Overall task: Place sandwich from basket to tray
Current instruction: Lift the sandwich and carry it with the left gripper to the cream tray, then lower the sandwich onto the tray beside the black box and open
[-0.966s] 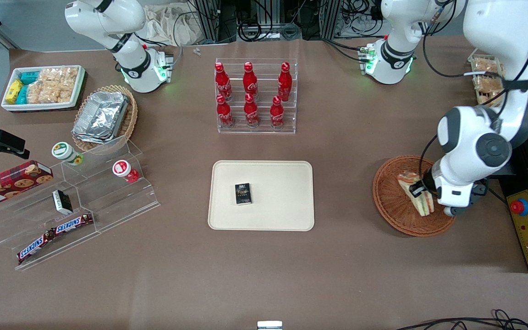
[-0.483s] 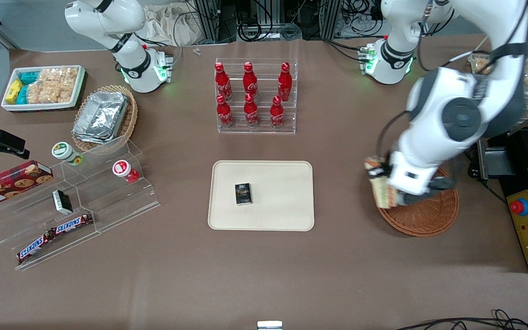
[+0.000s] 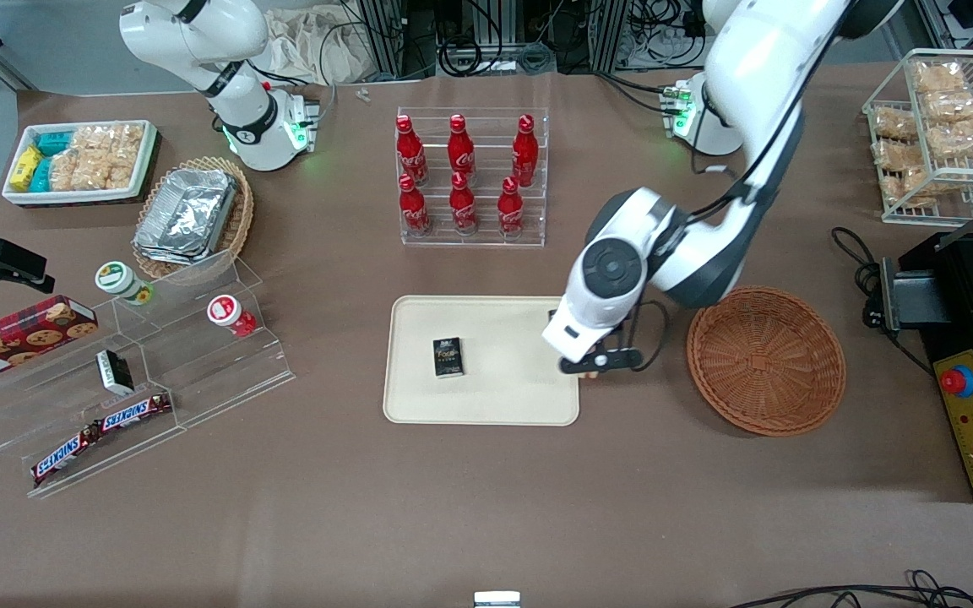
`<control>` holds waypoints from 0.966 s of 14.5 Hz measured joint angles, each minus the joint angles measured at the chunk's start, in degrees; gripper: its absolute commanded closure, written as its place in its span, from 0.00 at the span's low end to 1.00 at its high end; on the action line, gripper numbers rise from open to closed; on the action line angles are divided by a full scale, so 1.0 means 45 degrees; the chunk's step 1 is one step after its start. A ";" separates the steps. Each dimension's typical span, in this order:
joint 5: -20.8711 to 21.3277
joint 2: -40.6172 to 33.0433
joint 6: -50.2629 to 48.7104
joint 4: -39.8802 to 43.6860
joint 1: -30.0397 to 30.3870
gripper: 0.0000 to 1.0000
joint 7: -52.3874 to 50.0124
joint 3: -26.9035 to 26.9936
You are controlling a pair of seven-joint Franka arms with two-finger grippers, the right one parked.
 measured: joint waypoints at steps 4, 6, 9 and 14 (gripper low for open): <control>0.0055 0.1066 0.0654 0.0395 -0.0471 1.00 -0.0160 0.0011; 0.0056 0.1216 0.0673 0.0713 -0.0505 0.75 -0.0199 0.0025; 0.0057 0.1468 0.0678 0.0952 -0.0506 0.00 -0.0378 0.0057; 0.0059 0.1704 0.0876 0.1379 -0.0502 0.00 -0.0439 0.0118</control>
